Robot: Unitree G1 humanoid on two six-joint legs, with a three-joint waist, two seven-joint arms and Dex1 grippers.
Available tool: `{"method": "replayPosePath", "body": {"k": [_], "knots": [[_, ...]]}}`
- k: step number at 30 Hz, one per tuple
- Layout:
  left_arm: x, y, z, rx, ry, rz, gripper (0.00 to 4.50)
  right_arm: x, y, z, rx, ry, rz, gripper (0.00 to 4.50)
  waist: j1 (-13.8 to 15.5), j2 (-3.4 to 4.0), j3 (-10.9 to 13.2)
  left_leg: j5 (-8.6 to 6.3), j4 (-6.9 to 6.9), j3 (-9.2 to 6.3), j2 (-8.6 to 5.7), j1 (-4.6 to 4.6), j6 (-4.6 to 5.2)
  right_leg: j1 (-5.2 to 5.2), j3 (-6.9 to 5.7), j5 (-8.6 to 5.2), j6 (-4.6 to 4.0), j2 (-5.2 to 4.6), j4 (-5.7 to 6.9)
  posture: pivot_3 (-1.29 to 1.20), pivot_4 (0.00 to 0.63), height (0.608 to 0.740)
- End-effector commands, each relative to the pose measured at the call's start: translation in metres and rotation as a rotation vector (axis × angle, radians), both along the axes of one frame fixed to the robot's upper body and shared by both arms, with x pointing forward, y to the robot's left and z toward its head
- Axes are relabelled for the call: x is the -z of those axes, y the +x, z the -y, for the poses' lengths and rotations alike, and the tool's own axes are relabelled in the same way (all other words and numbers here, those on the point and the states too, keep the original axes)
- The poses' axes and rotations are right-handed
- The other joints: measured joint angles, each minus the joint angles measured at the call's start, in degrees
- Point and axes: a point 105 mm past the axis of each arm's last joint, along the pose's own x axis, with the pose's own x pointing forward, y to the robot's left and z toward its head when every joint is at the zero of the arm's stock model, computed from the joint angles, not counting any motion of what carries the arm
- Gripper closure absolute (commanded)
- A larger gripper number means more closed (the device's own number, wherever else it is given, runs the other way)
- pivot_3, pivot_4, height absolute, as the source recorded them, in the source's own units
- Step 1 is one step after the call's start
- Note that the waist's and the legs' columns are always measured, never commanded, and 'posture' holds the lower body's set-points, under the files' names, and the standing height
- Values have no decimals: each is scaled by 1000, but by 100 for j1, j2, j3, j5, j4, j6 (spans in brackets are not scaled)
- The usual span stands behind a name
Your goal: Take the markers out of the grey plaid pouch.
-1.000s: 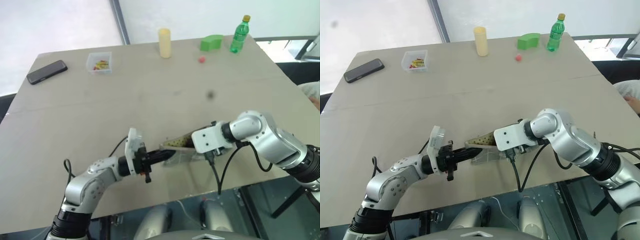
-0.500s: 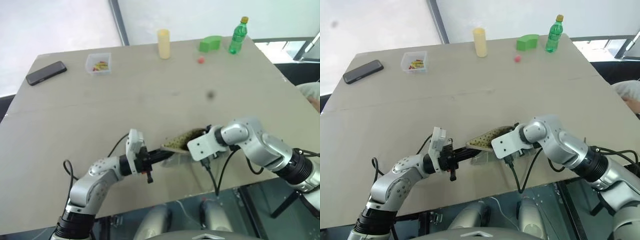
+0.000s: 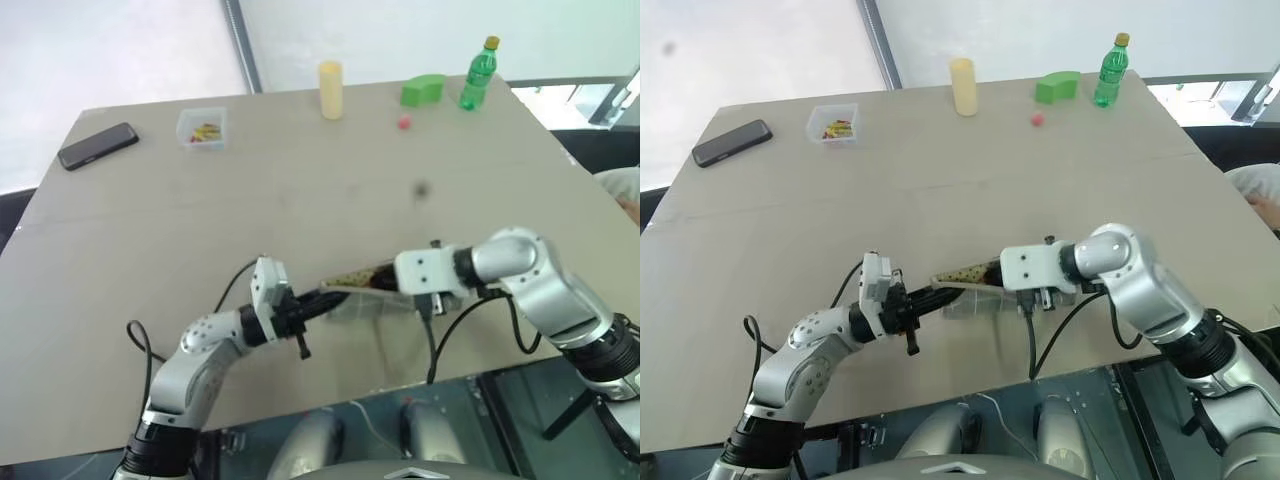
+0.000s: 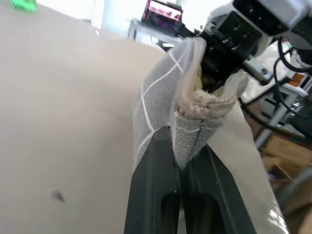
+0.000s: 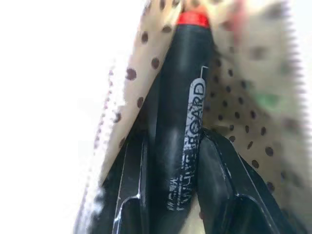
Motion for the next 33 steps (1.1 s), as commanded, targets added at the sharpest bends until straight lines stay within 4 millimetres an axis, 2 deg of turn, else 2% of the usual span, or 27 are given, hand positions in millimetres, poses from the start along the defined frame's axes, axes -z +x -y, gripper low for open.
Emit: {"method": "replayPosePath", "body": {"k": [1, 5, 9, 13, 17, 22, 28, 33], "knots": [[24, 5, -11, -77, 80, -64, 4500, -53, -19, -8, -67, 193, 77, 3739, -3, 1, 0, 0, -2, 0, -1, -3, 1, -4, 1, 0, 0, -1, -1, 0, 150, 740], [26, 9, -12, -83, 128, -34, 4500, -68, -25, -10, -49, 335, 20, 3739, -25, 4, 4, -1, -9, -6, 1, -4, 1, -10, 5, 0, 0, 2, -1, 0, 150, 740], [21, 14, -10, -98, 122, -18, 4500, -73, -32, -13, -60, 424, -48, 3739, -9, 5, 4, 0, 0, -6, 0, -4, 1, -7, 2, 0, 0, 0, 7, 0, 150, 740], [18, 19, -9, -117, 110, -12, 4500, -72, -28, -11, -15, 475, -71, 3739, 0, 5, 4, 0, 1, -6, -2, -3, 1, -7, 3, 0, 0, 0, 8, 0, 150, 740], [19, 18, -11, -128, 109, -14, 4500, -69, -17, 0, 42, 506, -69, 3739, -1, 5, 4, 0, -2, -6, -3, -4, 1, -8, 3, 0, 0, -1, 4, 0, 150, 740], [20, 16, -15, -143, 99, -16, 4500, -45, -8, 14, 81, 380, -29, 3739, 1, 5, 4, 0, -1, -6, -3, -4, 1, -7, 2, 0, 0, -1, 5, 0, 150, 740], [25, 13, -19, -151, 95, -23, 4500, -42, -7, 29, 75, 298, 117, 3739, -10, 6, 5, 0, -2, -5, -1, -4, 1, -8, 3, 0, 1, 0, 4, 0, 150, 740], [27, 13, -22, -157, 88, -31, 4500, -38, -21, 37, 54, 269, 136, 3739, 15, 7, 6, 0, -2, -3, -2, -4, 1, -8, 4, 0, 1, 0, 2, 0, 150, 740]]}}
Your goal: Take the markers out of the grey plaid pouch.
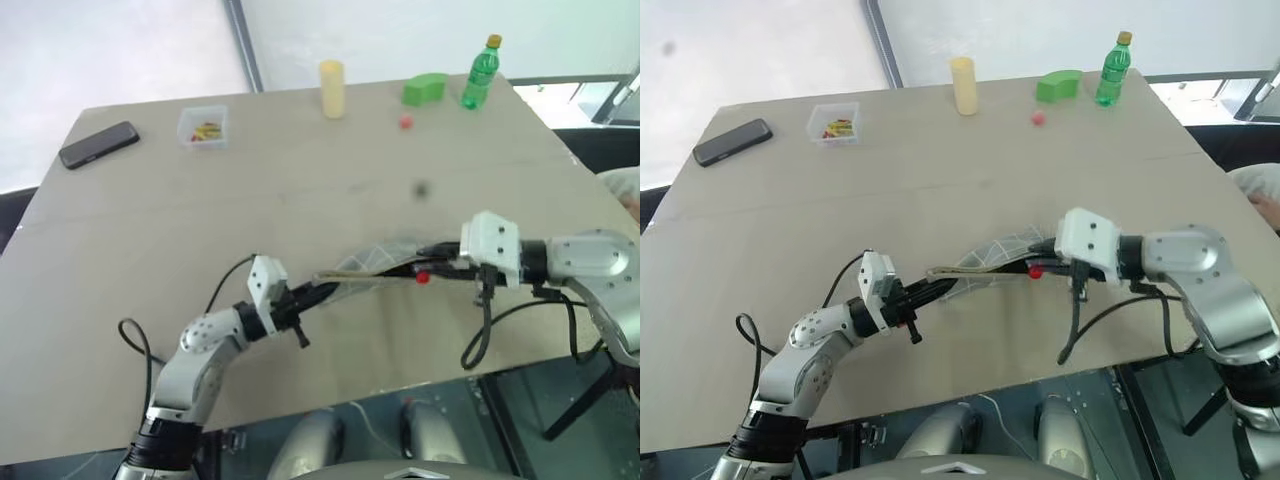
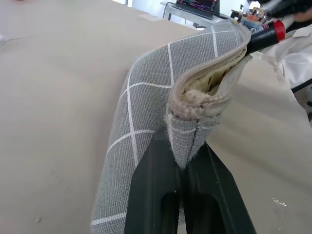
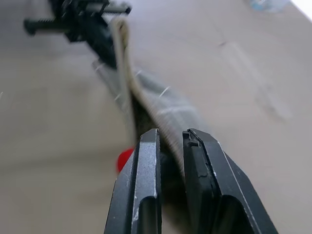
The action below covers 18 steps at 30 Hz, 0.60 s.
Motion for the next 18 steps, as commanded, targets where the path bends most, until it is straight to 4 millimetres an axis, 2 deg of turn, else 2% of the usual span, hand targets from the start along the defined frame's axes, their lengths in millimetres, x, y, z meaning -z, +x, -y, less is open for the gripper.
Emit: {"method": "replayPosePath", "body": {"k": [1, 7, 14, 18], "knots": [[1, 2, -7, -23, -2, -1, 4500, -21, -9, 1, -25, 17, 104, 3739, -5, 1, 0, 0, 1, 1, 0, 0, 0, 0, 1, 0, 0, 0, 1, 0, 150, 740], [1, 5, -9, -14, -28, -16, 4500, -13, -17, -1, -55, -54, 180, 3739, 28, 0, 0, 0, 1, 0, 1, 1, 0, 1, -1, 0, 0, 2, 2, 0, 150, 740], [0, 4, -11, -7, -45, -22, 4500, -2, -4, 2, -42, -166, 298, 3739, 48, 0, 1, 0, 1, 0, 1, 1, 0, 0, -1, 0, 0, 3, 1, 0, 150, 740], [1, 1, -12, -3, -52, -27, 4500, -3, 3, -2, -23, -132, 277, 3739, 59, 0, 1, 0, 1, 2, 0, 1, 0, 1, 1, 0, 0, 3, 1, 0, 150, 740]]}}
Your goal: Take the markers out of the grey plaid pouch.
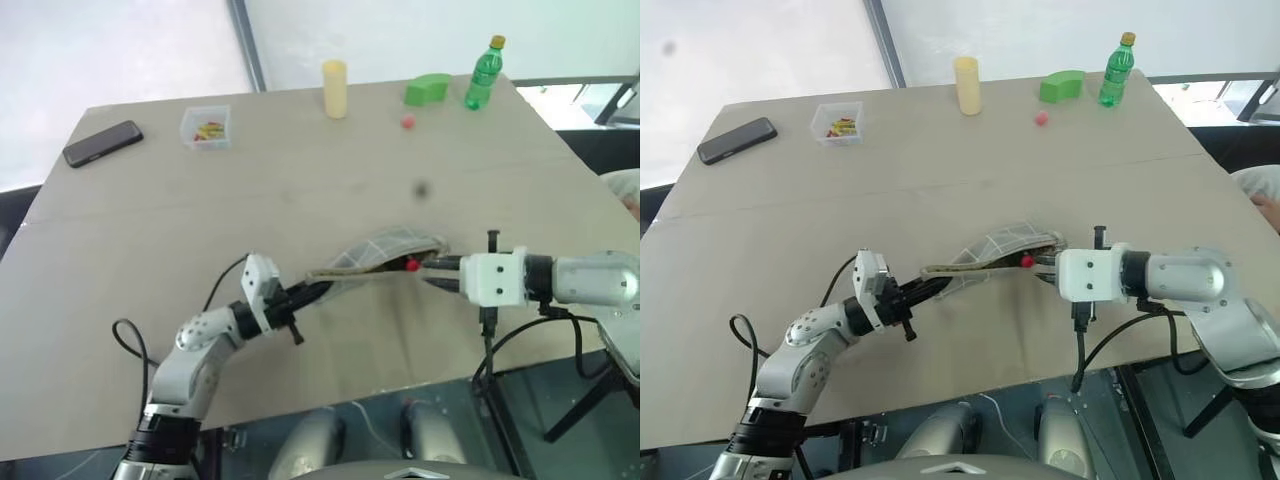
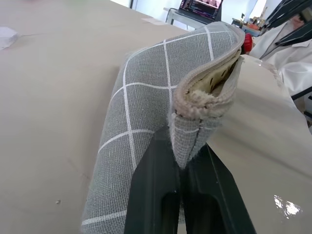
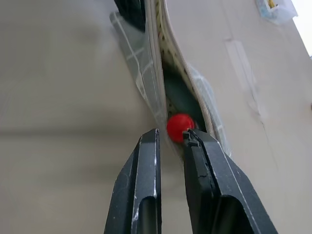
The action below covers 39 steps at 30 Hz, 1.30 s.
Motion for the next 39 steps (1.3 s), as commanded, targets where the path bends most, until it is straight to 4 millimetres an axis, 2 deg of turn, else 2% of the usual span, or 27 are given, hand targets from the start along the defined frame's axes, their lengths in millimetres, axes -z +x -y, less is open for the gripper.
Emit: {"method": "replayPosePath", "body": {"k": [1, 10, 25, 34, 39], "knots": [[1, -2, -5, -9, -10, -7, 4500, -13, 6, -8, 0, 56, 26, 3739, 1, 1, 1, 0, 0, 0, 1, 0, 0, 0, 0, 0, 0, 1, -1, 0, 150, 740], [0, -3, -5, -4, -21, -13, 4500, -11, 10, -15, -3, 65, 39, 3739, 17, 1, 1, 0, -1, -2, 0, 0, 0, 0, -1, 0, 0, 0, -3, 0, 150, 740], [-6, -4, -3, 16, -64, -39, 4500, 7, 7, -1, 15, 4, 62, 3739, 13, 2, 2, 0, 0, -1, 0, 0, 0, 0, 0, 0, 0, 1, -2, 0, 150, 740], [-7, -7, 1, 47, -59, -44, 4500, 1, 14, -4, 53, 76, 28, 3739, 14, 2, 2, 0, 0, -1, 0, 0, 0, 0, 0, 0, -1, 1, -2, 0, 150, 740], [-7, -10, 4, 65, -52, -40, 4500, 10, 17, -5, 62, 59, -12, 3739, 15, 3, 3, 0, -1, -2, 0, 0, 0, 0, 0, 0, 0, 1, -2, 0, 150, 740]]}}
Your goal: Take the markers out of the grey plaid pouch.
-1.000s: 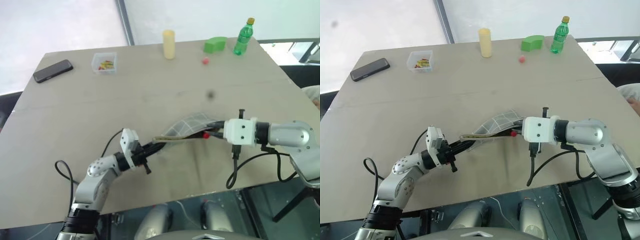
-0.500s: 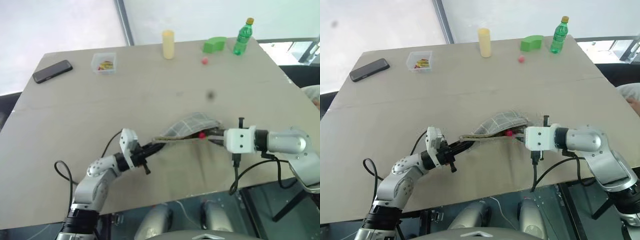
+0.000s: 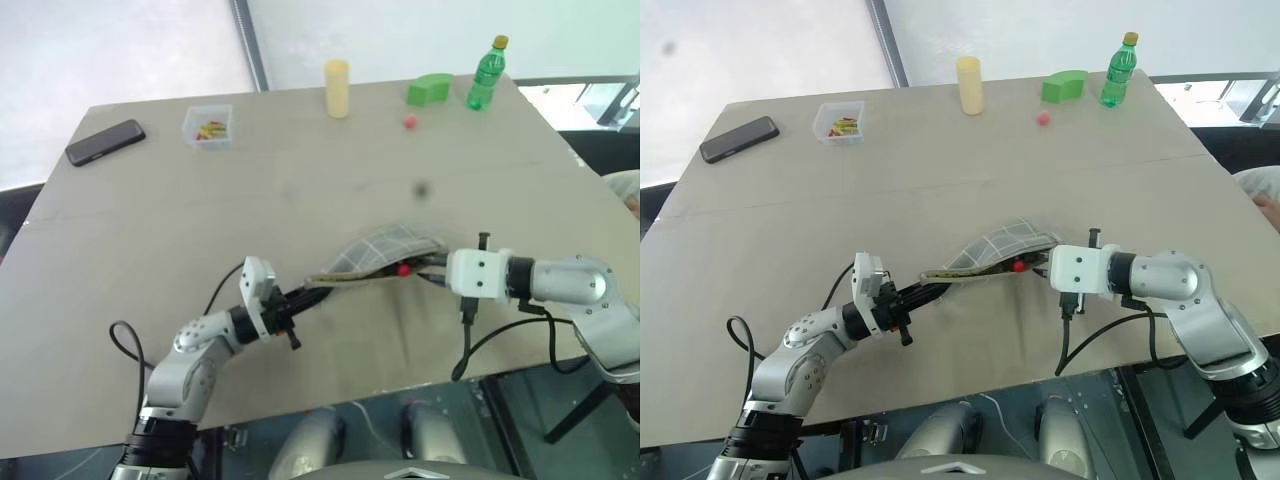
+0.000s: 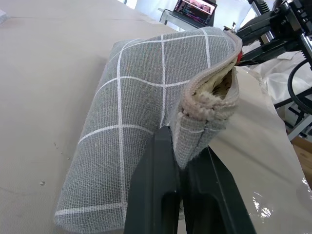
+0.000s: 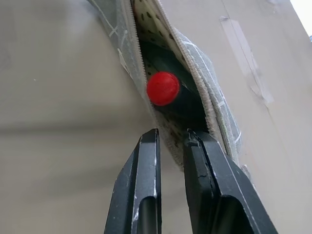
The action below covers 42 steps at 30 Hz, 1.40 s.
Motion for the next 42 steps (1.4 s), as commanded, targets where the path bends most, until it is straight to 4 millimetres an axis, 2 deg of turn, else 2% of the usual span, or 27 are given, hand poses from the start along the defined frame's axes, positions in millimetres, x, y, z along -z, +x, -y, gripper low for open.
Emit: {"method": "replayPosePath", "body": {"k": [1, 4, 6, 15, 21, 29, 35, 42], "knots": [[-8, -5, 4, 35, 5, 36, 4500, -6, 2, -5, -3, 45, -7, 3739, 0, 0, 0, 0, 0, 0, 0, 0, 0, 0, 0, 0, 0, 0, 0, 0, 150, 740], [-8, -7, 6, 48, 14, 38, 4500, -12, 3, -13, -8, 104, -35, 3739, -5, 1, 1, 0, 0, 0, 1, 0, 0, 0, 1, 0, 0, 0, 0, 0, 150, 740], [-8, -8, 6, 48, 15, 36, 4500, -12, 4, -12, -15, 74, -8, 3739, -1, 2, 1, 0, 0, 0, 1, 0, 0, 0, 1, 0, 0, 0, 0, 0, 150, 740], [-13, -10, 10, 63, 1, 29, 4500, 9, 10, -23, -102, -82, 119, 3739, -11, 2, 2, 0, 0, 1, -1, 0, 0, -1, 0, 0, 0, 0, 0, 0, 150, 740], [-14, -11, 12, 75, 1, 25, 4500, 12, 23, -34, -84, -60, 167, 3739, -11, 2, 2, 0, 0, 1, 0, 0, 0, -1, 1, 0, 0, 3, 1, 0, 150, 740], [-20, -12, 17, 81, -24, 6, 4500, 16, 24, -55, -169, -95, 300, 3739, -9, 2, 2, 0, -1, 1, -1, 0, 0, -2, 0, 0, 0, 4, 0, 0, 150, 740], [-23, -11, 19, 96, -40, -17, 4500, 21, 37, -74, -193, -154, 398, 3739, -35, 3, 2, 0, 0, 2, 0, 0, -1, -3, 2, 0, 0, 7, 2, 0, 150, 740], [-26, -12, 23, 104, -44, -17, 4500, 29, 43, -83, -163, -150, 300, 3739, -70, 3, 2, 1, -1, 1, 0, 0, -1, -3, 2, 0, -1, 7, 0, 0, 150, 740]]}}
